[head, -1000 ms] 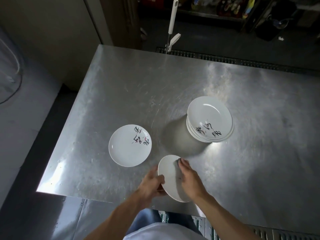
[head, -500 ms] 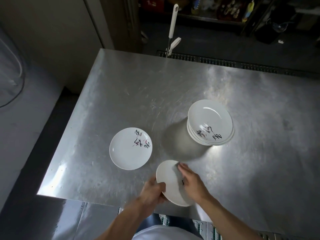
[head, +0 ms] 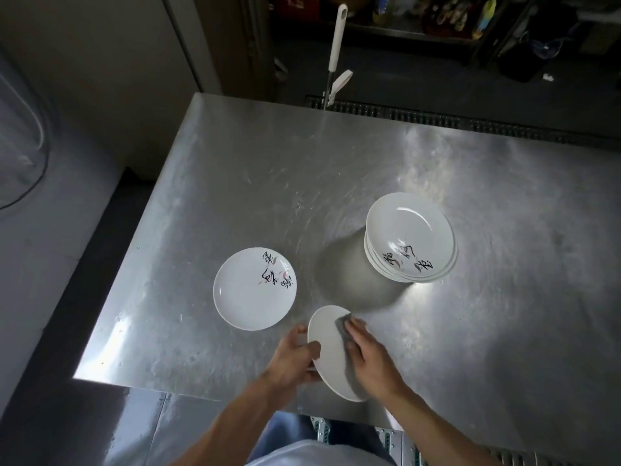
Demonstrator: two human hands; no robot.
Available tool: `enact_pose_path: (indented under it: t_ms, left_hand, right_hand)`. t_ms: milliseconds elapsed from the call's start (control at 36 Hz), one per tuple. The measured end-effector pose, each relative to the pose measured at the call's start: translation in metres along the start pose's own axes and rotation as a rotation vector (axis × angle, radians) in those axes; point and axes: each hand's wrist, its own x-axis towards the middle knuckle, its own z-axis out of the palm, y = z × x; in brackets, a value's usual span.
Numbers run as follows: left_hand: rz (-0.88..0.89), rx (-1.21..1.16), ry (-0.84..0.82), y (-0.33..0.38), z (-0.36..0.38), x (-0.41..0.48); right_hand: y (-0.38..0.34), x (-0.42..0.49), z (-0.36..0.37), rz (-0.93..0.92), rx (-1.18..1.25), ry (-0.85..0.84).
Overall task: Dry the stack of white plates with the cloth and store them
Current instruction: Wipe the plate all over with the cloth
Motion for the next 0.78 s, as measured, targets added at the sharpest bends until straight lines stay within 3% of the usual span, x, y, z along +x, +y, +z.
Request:
enact_pose_path:
  t_ms: [83, 139, 222, 333, 417, 528, 611, 667, 778]
  left_hand:
    - [0.015, 0.058, -0.107, -0.001, 0.005, -0.004]
    - [0.02, 0.088, -0.148, -0.001, 0.006, -0.008]
    - [0.001, 0.029, -0.088, -0.003, -0.001, -0.008]
    - [0.011, 0.011, -0.116, -0.01, -0.002, -0.008]
    - [0.027, 0.024, -0.14, -0.017, 0.001, -0.008]
    - [0.035, -0.116, -0.023, -0.022, -0.002, -0.003]
    - [0.041, -0.179, -0.035, -0.022, 0.003, -0.002]
    - [0.053, -0.17, -0.074, -0.02, 0.009, -0.003]
    - [0.06, -0.135, -0.166, -0.017, 0.012, -0.005]
  right_hand:
    - [-0.009, -0.008, 0.019, -0.127, 0.107, -0.097]
    - [-0.01, -0.005, 0.018, -0.079, 0.142, -0.085]
    - [-0.001, -0.002, 0.005, -0.034, 0.011, -0.042]
    - [-0.003, -0.004, 0.004, -0.193, -0.102, -0.286]
    - [-0.002, 0.005, 0.0, -0.136, -0.115, -0.219]
    - [0.006, 0.007, -0.01, -0.082, -0.237, -0.153]
    - [-0.001, -0.002, -0.008, -0.11, -0.204, -0.222]
    - [-0.016, -0.009, -0.003, -0.128, -0.049, -0.333]
    - [-0.031, -0.005, 0.006, -0.178, 0.004, -0.324]
